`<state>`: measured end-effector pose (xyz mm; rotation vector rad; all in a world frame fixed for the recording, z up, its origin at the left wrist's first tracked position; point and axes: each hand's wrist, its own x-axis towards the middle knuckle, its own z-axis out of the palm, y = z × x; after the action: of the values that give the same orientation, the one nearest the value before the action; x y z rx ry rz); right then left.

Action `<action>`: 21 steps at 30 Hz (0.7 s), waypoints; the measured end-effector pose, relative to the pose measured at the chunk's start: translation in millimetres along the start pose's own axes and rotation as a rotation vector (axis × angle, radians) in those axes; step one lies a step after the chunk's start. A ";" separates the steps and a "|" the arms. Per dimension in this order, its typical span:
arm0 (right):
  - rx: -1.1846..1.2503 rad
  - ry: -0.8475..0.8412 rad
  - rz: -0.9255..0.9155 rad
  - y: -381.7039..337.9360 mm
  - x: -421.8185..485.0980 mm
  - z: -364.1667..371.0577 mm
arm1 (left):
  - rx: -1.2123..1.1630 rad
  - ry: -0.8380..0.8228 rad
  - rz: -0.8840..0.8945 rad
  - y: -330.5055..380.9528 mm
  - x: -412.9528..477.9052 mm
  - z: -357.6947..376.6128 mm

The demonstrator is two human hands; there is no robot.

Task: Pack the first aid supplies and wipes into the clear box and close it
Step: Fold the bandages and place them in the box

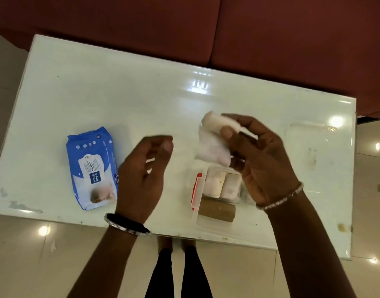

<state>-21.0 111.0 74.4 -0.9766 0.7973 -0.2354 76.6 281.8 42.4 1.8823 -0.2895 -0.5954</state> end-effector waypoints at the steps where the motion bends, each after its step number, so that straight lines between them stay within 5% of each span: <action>1: 0.009 -0.003 0.031 6.9 -5.7 0.2 | -0.058 -0.047 0.010 8.5 2.9 -1.9; 8: -0.067 -0.024 0.116 28.9 -31.6 1.4 | -0.336 -0.407 -0.311 24.9 -2.0 10.0; 16: -0.091 -0.113 0.113 27.9 -39.2 -6.6 | -0.528 -0.365 -0.389 8.7 -17.0 14.5; 21: -0.128 0.017 0.072 40.2 -43.8 -6.3 | -0.542 -0.386 -0.450 6.8 -19.4 7.7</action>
<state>-62.6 152.0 61.6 -1.0648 0.8696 -0.1323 56.7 282.1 51.5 1.2961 0.0584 -1.2149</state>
